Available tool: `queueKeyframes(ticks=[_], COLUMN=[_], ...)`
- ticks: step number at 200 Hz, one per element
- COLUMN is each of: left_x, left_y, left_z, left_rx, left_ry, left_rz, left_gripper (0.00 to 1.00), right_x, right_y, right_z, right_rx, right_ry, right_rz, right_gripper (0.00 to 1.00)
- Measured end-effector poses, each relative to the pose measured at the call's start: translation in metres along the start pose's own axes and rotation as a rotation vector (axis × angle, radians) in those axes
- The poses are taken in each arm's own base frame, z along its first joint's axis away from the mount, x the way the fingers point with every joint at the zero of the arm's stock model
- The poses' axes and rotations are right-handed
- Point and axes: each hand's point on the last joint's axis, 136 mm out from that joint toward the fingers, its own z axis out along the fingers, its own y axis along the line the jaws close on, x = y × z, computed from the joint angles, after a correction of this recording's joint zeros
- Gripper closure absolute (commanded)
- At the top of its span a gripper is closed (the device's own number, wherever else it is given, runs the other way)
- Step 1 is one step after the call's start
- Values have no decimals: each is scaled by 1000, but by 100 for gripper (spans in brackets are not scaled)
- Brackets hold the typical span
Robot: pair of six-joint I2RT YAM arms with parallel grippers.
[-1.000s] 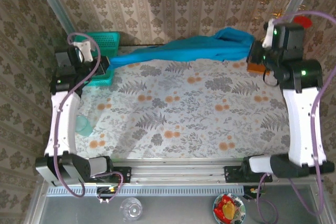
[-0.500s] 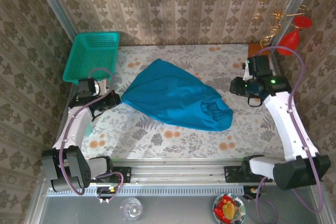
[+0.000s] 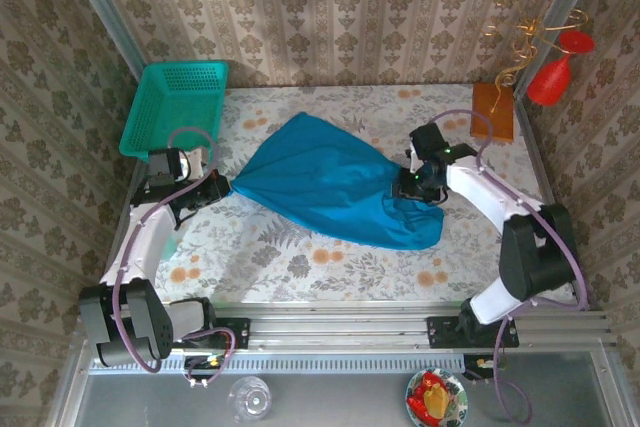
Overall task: Fold the inside-out t-shirt
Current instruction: Flatten out the T-shirt at the center of the table.
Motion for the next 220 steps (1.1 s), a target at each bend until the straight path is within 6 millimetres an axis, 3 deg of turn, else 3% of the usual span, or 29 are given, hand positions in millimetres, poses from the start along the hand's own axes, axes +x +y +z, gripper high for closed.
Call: queueKeyframes(ticks=[27,55,63,83,101,117,130,152,172,195,220], left_x=[0,0,0,0,1,1,0,-5,-21,-50,-77], left_y=[0,0,0,-1,-3,-5,-5,-10,-28,-75,-153], left_z=[0,0,0,0,1,1,1,0,-9,-38,-98], left_rx=[0,1,0,2,6,12,14,24,67,180,366], left_ry=[0,0,0,0,2,3,1,-9,-43,-134,-284], left_rz=[0,0,0,2,7,9,8,7,27,113,284], left_gripper=[100,100,100,100,100,100,100,100,100,100,100], right_x=[-1,-4,-5,-6,-13,-31,-51,-83,-96,-99,-94], right_y=[6,10,11,10,10,13,14,14,18,23,22], right_z=[25,41,41,37,18,-18,-60,-150,-226,-303,-371], right_rx=[-41,-66,-70,-61,-34,-29,-28,-18,-9,9,38], right_ry=[31,41,41,36,6,-75,-178,-394,-568,-734,-897], right_rz=[24,43,38,33,21,2,-6,-21,-38,-60,-63], right_gripper=[65,93,100,100,100,100,100,100,100,100,100])
